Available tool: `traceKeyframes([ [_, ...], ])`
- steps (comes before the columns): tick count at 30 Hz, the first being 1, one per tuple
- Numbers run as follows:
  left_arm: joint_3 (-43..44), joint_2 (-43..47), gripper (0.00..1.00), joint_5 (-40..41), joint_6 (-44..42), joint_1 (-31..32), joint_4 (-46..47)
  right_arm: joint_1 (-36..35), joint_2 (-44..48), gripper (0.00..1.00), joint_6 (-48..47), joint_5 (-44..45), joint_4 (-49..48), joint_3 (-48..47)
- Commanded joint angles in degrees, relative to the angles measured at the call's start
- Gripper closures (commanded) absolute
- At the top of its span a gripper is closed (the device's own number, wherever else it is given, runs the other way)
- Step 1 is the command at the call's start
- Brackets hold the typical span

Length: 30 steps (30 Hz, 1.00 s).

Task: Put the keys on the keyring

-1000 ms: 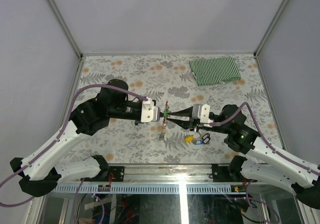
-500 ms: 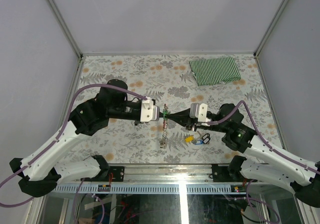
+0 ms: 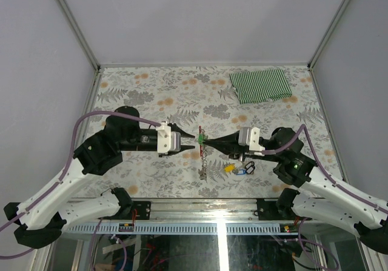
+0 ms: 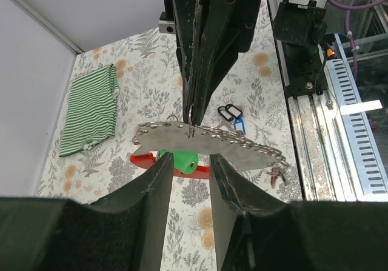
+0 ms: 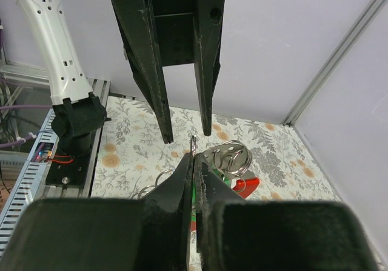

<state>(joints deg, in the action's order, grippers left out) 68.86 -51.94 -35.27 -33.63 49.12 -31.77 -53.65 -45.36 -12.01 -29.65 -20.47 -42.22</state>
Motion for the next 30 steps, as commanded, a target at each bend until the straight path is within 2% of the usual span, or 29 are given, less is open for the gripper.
traceKeyframes([
  [1,-2.6,1.7,0.69,-0.6,5.2,0.3,9.8,-0.4,1.2,1.0,0.8,-1.1,-5.3,-1.8],
  [8,-3.5,1.7,0.7,-1.9,7.7,0.2,13.1,-0.5,0.9,1.0,1.1,-1.7,-6.0,-2.0],
  [12,-3.4,1.0,0.73,-2.9,7.9,0.3,13.2,-0.4,0.9,1.0,1.3,-1.7,-6.6,-1.8],
  [22,-3.8,-0.1,0.74,-4.1,8.4,0.3,13.2,-0.5,0.7,1.0,1.4,-1.9,-7.6,-1.6],
  [30,-2.8,-1.2,0.84,-5.3,8.1,0.3,13.4,-0.4,0.4,1.0,1.8,-2.2,-7.8,-1.6],
])
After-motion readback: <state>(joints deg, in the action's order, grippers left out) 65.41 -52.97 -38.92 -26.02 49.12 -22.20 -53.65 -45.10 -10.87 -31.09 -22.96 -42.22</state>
